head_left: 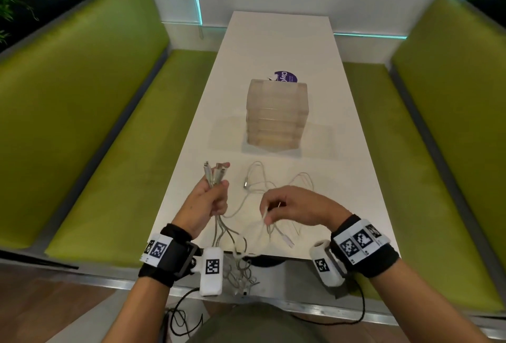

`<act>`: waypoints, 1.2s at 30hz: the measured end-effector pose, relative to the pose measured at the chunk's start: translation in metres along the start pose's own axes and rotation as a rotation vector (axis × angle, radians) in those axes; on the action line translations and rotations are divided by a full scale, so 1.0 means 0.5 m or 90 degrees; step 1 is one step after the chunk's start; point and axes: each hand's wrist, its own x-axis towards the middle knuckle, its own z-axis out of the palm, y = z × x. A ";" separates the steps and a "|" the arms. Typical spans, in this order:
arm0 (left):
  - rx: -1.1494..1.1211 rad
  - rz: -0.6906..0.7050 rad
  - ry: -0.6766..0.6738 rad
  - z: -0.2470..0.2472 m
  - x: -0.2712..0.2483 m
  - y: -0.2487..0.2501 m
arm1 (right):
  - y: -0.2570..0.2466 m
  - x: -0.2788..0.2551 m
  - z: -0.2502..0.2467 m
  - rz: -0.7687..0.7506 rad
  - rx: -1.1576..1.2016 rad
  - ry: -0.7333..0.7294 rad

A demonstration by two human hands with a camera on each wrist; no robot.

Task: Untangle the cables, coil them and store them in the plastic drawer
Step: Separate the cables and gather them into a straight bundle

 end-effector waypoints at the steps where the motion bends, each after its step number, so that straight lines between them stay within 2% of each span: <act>1: -0.012 0.008 0.011 0.001 0.002 0.004 | 0.007 0.004 0.013 0.011 -0.065 -0.037; 5: -0.032 0.029 0.026 0.013 0.007 0.017 | 0.042 0.018 0.074 0.077 -0.265 -0.109; 9: -0.033 0.038 0.027 0.021 0.007 0.021 | 0.057 0.019 0.110 0.096 -0.315 -0.110; 13: -0.030 0.034 0.025 0.025 0.007 0.018 | 0.057 0.010 0.116 0.115 -0.234 -0.147; 17: -0.029 0.028 0.028 0.022 0.009 0.019 | 0.030 -0.013 0.092 0.073 -0.122 -0.159; 19: -0.030 0.026 0.027 0.021 0.010 0.019 | 0.015 -0.022 0.076 0.023 -0.040 -0.069; 20: -0.030 0.025 0.026 0.021 0.010 0.020 | 0.013 -0.022 0.069 -0.006 -0.009 0.030; 22: -0.023 0.024 0.020 0.021 0.010 0.021 | 0.028 -0.016 0.056 -0.048 -0.016 0.253; 23: -0.017 0.023 0.017 0.022 0.010 0.021 | 0.041 -0.010 0.050 -0.049 -0.043 0.325; 24: -0.014 0.022 0.014 0.024 0.011 0.021 | 0.054 -0.004 0.045 -0.039 -0.067 0.352; 26: -0.015 0.019 0.007 0.026 0.011 0.021 | 0.070 0.005 0.040 -0.007 -0.114 0.298; 28: -0.017 0.017 0.002 0.027 0.012 0.021 | 0.074 0.010 0.043 0.016 -0.144 0.178; 30: -0.013 0.016 -0.001 0.028 0.013 0.021 | 0.069 0.010 0.054 0.056 -0.107 0.033; 31: -0.012 0.017 -0.001 0.026 0.013 0.021 | 0.069 0.010 0.059 0.084 -0.077 -0.008; 33: -0.013 0.018 0.005 0.022 0.014 0.021 | 0.080 0.015 0.059 0.134 -0.088 0.007; 36: -0.014 0.027 0.010 0.017 0.013 0.021 | 0.112 0.029 0.036 0.194 -0.206 0.131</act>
